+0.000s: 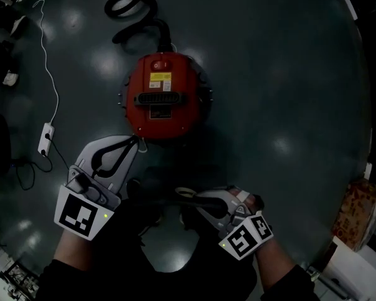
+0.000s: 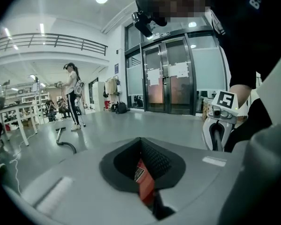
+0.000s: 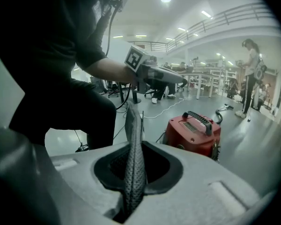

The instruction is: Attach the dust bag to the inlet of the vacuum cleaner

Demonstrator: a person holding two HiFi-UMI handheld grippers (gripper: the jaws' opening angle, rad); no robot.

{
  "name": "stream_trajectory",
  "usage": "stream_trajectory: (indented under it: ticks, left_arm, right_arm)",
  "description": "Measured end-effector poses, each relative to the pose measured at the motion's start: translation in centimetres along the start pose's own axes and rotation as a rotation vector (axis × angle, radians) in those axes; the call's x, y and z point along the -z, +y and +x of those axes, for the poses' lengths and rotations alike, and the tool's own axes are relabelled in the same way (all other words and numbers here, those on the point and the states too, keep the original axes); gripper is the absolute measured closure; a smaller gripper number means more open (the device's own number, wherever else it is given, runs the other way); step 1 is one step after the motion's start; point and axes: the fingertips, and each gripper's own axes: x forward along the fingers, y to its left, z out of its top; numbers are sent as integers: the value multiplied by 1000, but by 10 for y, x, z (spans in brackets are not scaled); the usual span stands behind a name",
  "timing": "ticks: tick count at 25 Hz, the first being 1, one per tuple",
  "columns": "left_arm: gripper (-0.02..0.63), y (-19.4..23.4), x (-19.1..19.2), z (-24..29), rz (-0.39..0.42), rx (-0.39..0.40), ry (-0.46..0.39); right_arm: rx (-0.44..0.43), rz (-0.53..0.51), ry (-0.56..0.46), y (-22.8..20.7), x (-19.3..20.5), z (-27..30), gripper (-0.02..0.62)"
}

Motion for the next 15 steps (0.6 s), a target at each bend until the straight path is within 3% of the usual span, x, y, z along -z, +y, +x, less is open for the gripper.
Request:
stream_trajectory:
  ticks: [10,15]
  left_arm:
    - [604,14,33,32,72,0,-140]
    - [604,16,53,45,102,12,-154]
  right_arm:
    - [-42,-13,-7,-13,49,36,571]
    - [-95,-26,-15,-16,65,44,571]
